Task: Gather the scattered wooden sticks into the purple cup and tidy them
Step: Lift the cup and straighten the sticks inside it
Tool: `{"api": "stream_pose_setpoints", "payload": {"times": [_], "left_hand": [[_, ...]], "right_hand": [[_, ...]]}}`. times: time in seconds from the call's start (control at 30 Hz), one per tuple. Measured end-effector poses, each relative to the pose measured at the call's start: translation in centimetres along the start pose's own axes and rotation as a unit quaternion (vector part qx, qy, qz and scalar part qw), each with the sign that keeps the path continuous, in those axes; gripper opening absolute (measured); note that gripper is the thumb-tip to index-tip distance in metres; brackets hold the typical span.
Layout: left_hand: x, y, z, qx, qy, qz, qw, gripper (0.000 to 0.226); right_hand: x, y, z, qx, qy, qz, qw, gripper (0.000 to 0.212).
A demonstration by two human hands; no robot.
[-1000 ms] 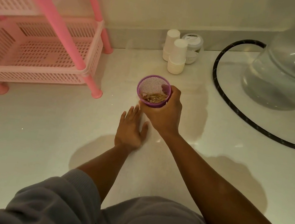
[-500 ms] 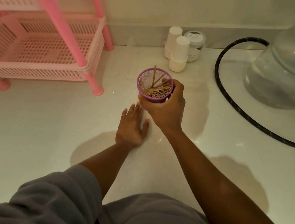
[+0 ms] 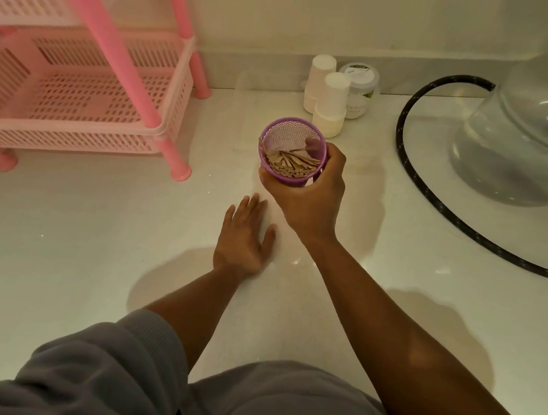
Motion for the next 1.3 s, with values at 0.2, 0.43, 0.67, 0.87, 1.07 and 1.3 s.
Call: {"api": "stream_pose_setpoints", "payload": {"times": [0.2, 0.43, 0.67, 0.87, 1.07, 1.3], "left_hand": [[-0.3, -0.3, 0.2, -0.007, -0.011, -0.01, 1.0, 0.07], [-0.4, -0.3, 0.3, -0.002, -0.007, -0.006, 1.0, 0.071], [-0.6, -0.6, 0.8, 0.007, -0.022, -0.018, 1.0, 0.068], [-0.5, -0.4, 0.4, -0.001, -0.011, -0.016, 1.0, 0.069], [-0.3, -0.4, 0.5, 0.015, -0.005, -0.012, 1.0, 0.073], [-0.4, -0.6, 0.6, 0.024, 0.004, -0.011, 1.0, 0.078]], "right_hand": [[-0.3, -3.2, 0.2, -0.045, 0.065, -0.044, 0.996, 0.087], [-0.4, -2.8, 0.6, -0.019, 0.043, -0.008, 0.999, 0.088], [-0.7, -4.7, 0.4, -0.039, 0.067, -0.031, 0.996, 0.089], [-0.6, -4.9, 0.4, -0.022, 0.086, -0.043, 0.995, 0.09], [-0.6, -4.0, 0.8, -0.025, 0.03, 0.021, 0.999, 0.088], [-0.5, -5.0, 0.7, -0.039, 0.07, -0.033, 0.996, 0.088]]}}
Point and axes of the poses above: each hand's wrist, its own x-axis towards the middle knuckle, its own z-axis out of the back of the hand, y = z × x, the point moved 3 cm from there along x, towards the middle knuckle, and after that the axes turned 1 degree about -z, right-handed, at the moved point
